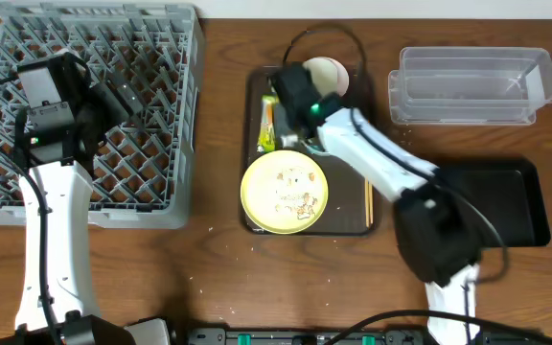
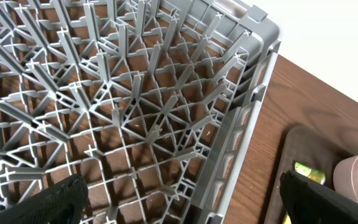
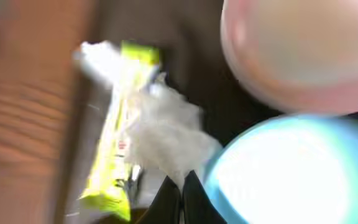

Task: Sort waste into correct bins and load items into the dishwasher
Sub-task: 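Carry the tissue to the clear plastic bin and open the right gripper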

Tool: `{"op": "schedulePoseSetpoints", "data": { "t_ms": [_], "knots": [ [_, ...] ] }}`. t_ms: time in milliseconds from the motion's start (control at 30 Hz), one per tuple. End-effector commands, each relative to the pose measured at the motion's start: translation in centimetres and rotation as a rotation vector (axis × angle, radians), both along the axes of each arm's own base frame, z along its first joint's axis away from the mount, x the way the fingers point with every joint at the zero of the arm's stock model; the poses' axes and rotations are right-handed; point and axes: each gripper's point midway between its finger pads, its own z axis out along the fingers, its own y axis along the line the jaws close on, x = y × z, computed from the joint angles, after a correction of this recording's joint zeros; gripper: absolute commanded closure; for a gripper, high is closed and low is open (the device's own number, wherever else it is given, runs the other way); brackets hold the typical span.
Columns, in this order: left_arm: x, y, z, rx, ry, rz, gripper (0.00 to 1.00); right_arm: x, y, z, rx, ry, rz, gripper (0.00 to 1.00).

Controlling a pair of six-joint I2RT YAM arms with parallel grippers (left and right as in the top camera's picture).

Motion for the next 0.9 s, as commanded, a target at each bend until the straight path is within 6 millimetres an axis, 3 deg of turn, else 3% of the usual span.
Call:
{"op": "schedulePoseSetpoints", "data": {
  "t_ms": [0,167,367,633,867],
  "knots": [
    [-0.2,0.3,0.7,0.007,-0.017,0.01,0.0,1.2,-1.4,8.2,0.088,-0.141,-0.034,0.99],
    [-0.2,0.3,0.7,0.007,-0.017,0.01,0.0,1.5,-3.3,11.5,0.118,-0.193,-0.067,0.99],
    [-0.2,0.3,0.7,0.007,-0.017,0.01,0.0,2.9,-7.1,13.2,0.109,-0.239,-0.154,0.99],
    [-0.2,0.3,0.7,0.007,-0.017,0.01,0.0,6.0,-18.1,13.5,0.012,-0.281,-0.406,0.99],
    [-0.2,0.3,0.7,0.007,-0.017,0.01,0.0,6.8,-26.6,13.3,0.041,-0.276,-0.625,0.99]
  ]
}}
